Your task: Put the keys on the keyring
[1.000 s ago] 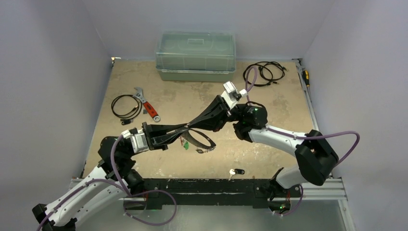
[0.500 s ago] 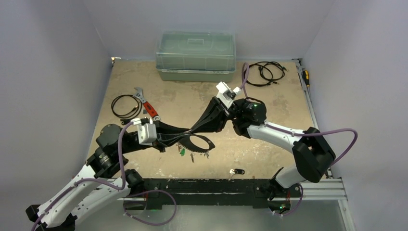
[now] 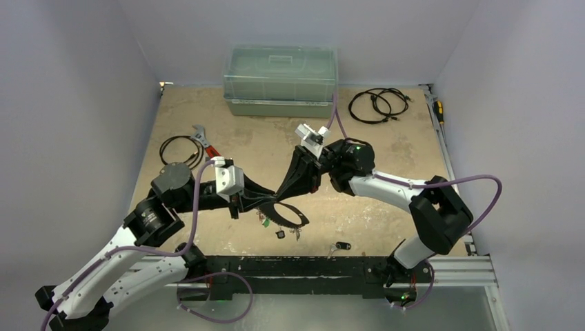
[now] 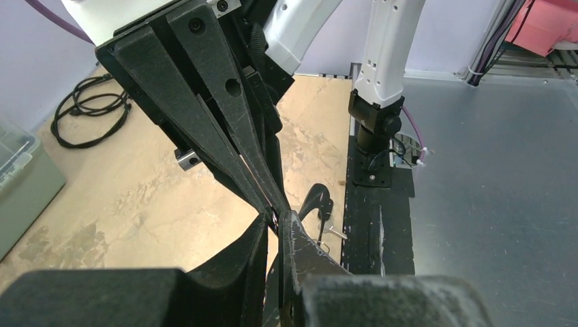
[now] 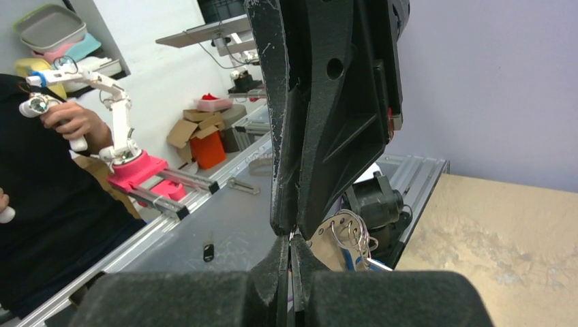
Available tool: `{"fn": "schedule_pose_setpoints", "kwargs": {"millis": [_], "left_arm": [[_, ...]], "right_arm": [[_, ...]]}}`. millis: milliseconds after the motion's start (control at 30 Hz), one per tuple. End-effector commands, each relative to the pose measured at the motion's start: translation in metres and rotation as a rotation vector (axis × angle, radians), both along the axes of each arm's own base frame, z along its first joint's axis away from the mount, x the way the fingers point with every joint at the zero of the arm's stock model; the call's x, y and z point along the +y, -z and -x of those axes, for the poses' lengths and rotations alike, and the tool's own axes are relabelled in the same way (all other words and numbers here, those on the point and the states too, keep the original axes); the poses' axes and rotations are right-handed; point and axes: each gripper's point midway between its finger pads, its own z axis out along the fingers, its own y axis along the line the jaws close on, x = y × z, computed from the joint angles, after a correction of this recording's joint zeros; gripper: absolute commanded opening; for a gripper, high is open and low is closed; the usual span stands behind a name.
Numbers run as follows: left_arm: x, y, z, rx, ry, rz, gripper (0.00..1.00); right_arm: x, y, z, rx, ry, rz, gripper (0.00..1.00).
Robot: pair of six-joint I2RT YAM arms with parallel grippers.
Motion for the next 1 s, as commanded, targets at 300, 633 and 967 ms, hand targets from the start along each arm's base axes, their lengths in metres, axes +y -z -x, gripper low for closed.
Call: {"fn": "schedule_pose_setpoints", "kwargs": {"millis": [300, 633, 967], "left_arm": [[-0.023, -0.076, -0.062, -0.071, -0.184, 0.182, 0.0], [-0.007, -0.07, -0.048, -0.208, -0.161, 0.098, 0.56], [0.019, -0.074, -0.016, -0.276, -0.129, 0.103, 0.63]], "right_arm": [[-0.006, -0.006, 0.029, -0.233, -0.074, -0.183, 0.0], [-0.008, -0.017, 0.023, -0.239, -0.006, -0.261, 0.0], [-0.026, -0.055, 0.027, -0.242, 0.105, -0.419, 0.0]]}}
